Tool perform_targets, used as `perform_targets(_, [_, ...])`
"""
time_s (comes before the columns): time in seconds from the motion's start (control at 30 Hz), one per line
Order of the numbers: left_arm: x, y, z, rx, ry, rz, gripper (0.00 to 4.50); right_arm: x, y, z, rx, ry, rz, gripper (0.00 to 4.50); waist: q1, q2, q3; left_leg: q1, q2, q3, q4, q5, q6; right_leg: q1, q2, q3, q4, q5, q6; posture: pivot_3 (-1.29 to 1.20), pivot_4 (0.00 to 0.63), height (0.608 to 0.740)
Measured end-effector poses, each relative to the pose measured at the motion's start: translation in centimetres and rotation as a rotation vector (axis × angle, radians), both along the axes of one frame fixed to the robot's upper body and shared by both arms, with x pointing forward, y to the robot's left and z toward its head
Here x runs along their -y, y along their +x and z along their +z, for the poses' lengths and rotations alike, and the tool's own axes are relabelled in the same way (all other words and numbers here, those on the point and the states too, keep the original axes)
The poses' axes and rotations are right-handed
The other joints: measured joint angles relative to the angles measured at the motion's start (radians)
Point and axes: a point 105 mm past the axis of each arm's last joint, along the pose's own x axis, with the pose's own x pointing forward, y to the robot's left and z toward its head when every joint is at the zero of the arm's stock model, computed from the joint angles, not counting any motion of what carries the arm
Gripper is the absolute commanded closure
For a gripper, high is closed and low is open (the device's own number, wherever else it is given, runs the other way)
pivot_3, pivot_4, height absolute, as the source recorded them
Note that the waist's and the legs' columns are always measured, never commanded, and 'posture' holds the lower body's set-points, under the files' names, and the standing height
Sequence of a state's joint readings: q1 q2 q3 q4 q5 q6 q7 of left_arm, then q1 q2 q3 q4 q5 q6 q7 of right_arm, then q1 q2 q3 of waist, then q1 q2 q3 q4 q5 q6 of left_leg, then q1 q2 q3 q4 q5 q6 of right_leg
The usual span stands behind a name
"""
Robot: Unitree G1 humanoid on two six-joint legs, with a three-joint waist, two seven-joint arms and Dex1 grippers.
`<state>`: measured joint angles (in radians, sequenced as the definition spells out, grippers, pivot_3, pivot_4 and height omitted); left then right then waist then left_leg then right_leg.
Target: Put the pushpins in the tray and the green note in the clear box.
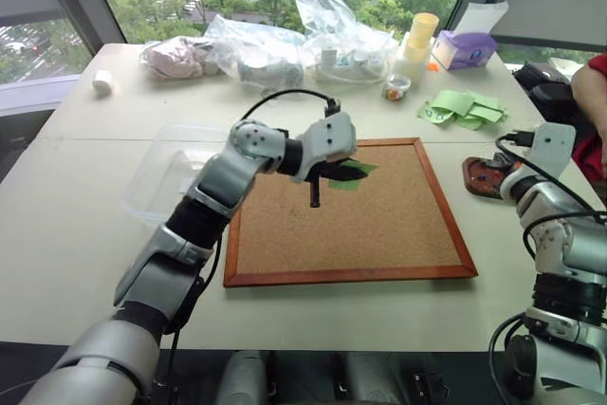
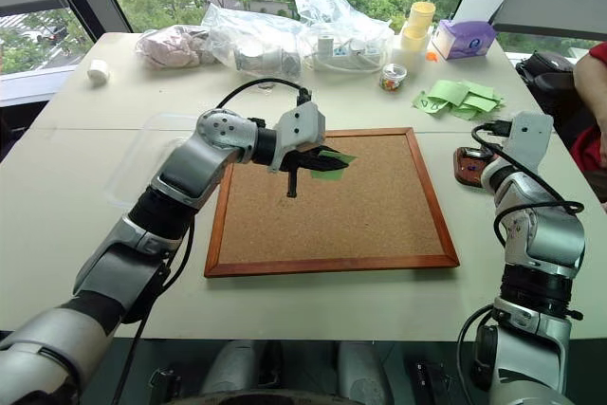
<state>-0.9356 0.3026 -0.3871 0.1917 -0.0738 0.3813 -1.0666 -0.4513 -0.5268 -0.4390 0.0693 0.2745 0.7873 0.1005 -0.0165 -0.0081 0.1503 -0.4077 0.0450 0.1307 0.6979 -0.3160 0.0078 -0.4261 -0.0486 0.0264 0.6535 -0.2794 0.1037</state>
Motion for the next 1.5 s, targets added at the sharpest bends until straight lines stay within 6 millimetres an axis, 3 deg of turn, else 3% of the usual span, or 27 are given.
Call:
perform_targets(0.27, [0.0,0.2,-1.1,-0.052,-0.005,0.073,4.43,0.6,1.0,-2.2,-0.109,0.034,0.008,4.5,0.0,0.0,0.0,0.0,0.001,-0.001,0.0,0.0,0.0,0.0,0.0,0.0,0.0,0.0,0.0,0.0,0.15,0.735])
perform_targets(0.37, [-0.1,0.2,-1.1,-0.05,-0.006,0.086,4.5,0.8,1.1,-2.5,-0.122,0.043,-0.008,3.6,0.002,0.0,0.0,0.0,0.002,0.0,0.0,0.0,0.0,0.0,0.0,0.0,0.0,0.0,0.0,0.0,0.15,0.735])
perform_targets(0.53, [-0.1,0.3,-1.0,-0.048,-0.009,0.094,4.5,1.0,1.1,-2.8,-0.131,0.044,-0.015,0.9,0.001,0.0,0.0,0.0,0.002,0.0,0.0,0.0,0.0,0.0,0.0,0.0,0.0,0.0,0.0,0.0,0.15,0.735])
perform_targets(0.6, [-0.1,0.3,-1.0,-0.051,-0.008,0.099,4.5,1.0,1.1,-2.8,-0.13,0.043,-0.015,0.05,0.001,0.0,0.0,0.0,0.002,0.0,0.0,0.0,0.0,0.0,0.0,0.0,0.0,0.0,0.0,0.0,0.15,0.735])
perform_targets(0.83, [-0.2,0.3,-1.0,-0.05,-0.008,0.107,4.5,0.9,1.3,-2.2,-0.097,0.038,-0.008,0.05,0.001,0.0,0.0,0.0,0.002,0.0,0.0,0.0,0.0,0.0,0.0,0.0,0.001,0.0,0.0,0.0,0.15,0.735])
perform_targets(0.97, [-0.5,0.6,-0.6,-0.071,-0.04,0.134,4.5,0.8,1.3,-0.6,-0.022,0.052,0.003,0.05,0.002,0.001,0.0,0.0,0.002,0.0,0.0,0.0,0.0,0.0,0.0,0.0,0.001,0.0,0.0,0.0,0.15,0.735])
perform_targets(1.2, [-2.1,1.5,1.1,-0.158,-0.167,0.242,4.5,0.6,0.4,3.5,0.225,0.376,0.035,0.05,0.002,0.001,0.0,0.0,0.003,-0.001,0.0,0.0,-0.001,0.0,0.0,0.0,0.002,0.0,0.0,0.0,0.15,0.735])
perform_targets(1.4, [-5.3,2.5,2.7,-0.202,-0.256,0.404,4.5,-3.8,-0.4,6.2,0.253,0.326,0.308,0.05,-0.002,0.002,0.0,0.0,0.003,-0.001,0.0,0.001,-0.001,-0.001,0.0,0.0,0.003,0.0,0.0,0.0,0.15,0.735])
perform_targets(1.5, [-8.3,3.5,4.1,-0.202,-0.331,0.576,4.5,-8.1,-1.1,7.9,0.225,0.15,0.554,0.05,-0.004,0.002,0.0,0.0,0.003,-0.002,0.0,0.001,-0.001,-0.001,0.0,0.001,0.003,0.0,0.0,0.0,0.15,0.735])
